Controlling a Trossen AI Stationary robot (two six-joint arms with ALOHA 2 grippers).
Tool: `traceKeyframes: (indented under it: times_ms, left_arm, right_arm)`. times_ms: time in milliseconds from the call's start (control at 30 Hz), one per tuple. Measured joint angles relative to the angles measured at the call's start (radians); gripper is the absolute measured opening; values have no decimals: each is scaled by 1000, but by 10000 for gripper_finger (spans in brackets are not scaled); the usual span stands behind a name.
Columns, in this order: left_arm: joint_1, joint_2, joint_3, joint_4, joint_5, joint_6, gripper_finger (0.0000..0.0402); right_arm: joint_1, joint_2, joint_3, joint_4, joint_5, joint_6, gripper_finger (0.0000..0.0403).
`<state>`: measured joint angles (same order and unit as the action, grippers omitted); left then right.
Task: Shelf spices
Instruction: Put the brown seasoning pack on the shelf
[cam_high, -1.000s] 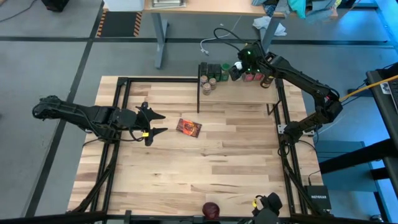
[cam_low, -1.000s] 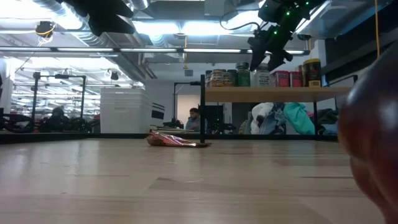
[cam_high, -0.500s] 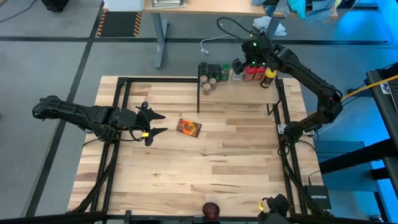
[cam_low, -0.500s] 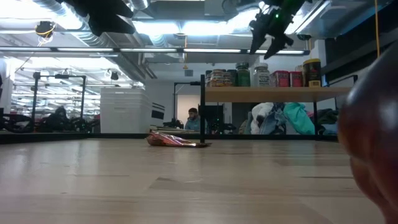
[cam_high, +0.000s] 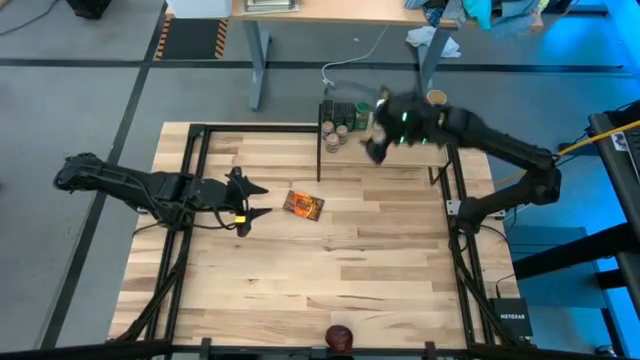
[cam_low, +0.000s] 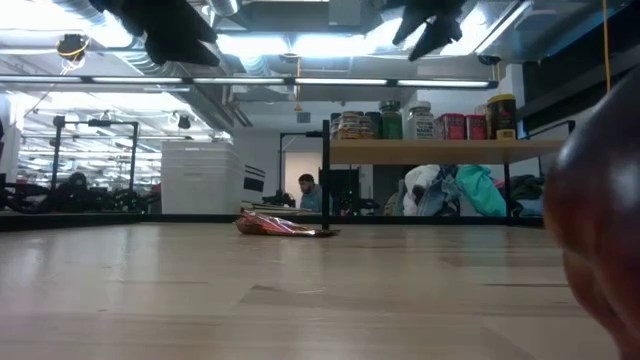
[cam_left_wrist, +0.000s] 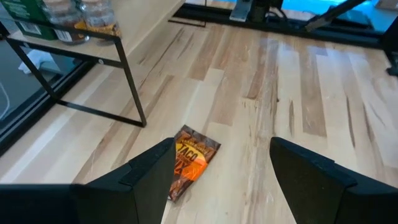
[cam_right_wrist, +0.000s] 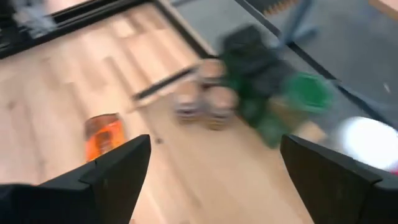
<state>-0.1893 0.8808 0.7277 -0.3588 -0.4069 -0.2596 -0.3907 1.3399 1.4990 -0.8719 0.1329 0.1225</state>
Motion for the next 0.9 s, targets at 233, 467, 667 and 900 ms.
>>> traceKeyframes:
  times_ms: [233, 467, 667, 900]
  left_arm:
    - [0, 22, 0, 0, 2, 31, 255]
    - [-1, 22, 0, 3, 58, 97, 255]
    - [-1, 22, 0, 9, 136, 141, 255]
    - [-1, 22, 0, 9, 139, 152, 255]
  right_arm:
    - [288, -9, -215, 245, 133, -49, 365]
    - [473, -9, -467, 670, 94, -203, 365]
    - [580, -8, -614, 946, 33, -293, 365]
    - [630, 0, -631, 983, 33, -301, 365]
